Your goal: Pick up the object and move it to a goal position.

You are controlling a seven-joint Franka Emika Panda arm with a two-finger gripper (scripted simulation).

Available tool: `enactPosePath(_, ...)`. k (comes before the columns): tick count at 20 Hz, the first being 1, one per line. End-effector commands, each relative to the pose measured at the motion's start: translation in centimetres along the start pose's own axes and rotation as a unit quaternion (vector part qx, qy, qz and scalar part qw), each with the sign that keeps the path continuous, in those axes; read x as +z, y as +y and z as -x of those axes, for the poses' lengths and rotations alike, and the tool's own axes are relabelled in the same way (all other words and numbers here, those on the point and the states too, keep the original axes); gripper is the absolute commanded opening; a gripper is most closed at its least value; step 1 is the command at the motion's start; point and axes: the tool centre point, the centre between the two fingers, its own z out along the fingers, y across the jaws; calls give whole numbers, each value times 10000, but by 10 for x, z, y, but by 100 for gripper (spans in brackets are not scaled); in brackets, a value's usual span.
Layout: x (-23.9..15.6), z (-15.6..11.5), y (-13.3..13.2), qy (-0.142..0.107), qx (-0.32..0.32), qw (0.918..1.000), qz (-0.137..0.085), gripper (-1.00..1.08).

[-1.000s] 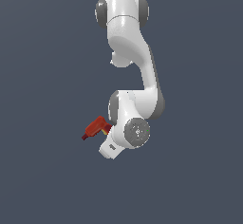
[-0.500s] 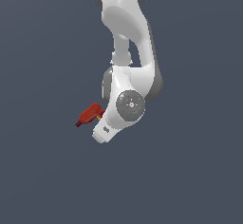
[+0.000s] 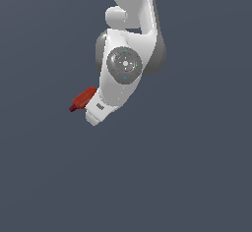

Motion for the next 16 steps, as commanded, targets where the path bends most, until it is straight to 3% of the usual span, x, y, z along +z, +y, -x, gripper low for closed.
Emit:
enactPosePath(1,-14,18,-7,8,5,10000,14,-100)
enactPosePath(9,-43,58,-23,8,5,10000,10,-100)
enactPosePath(16,-54,71,-27,8,5,10000,10,-100)
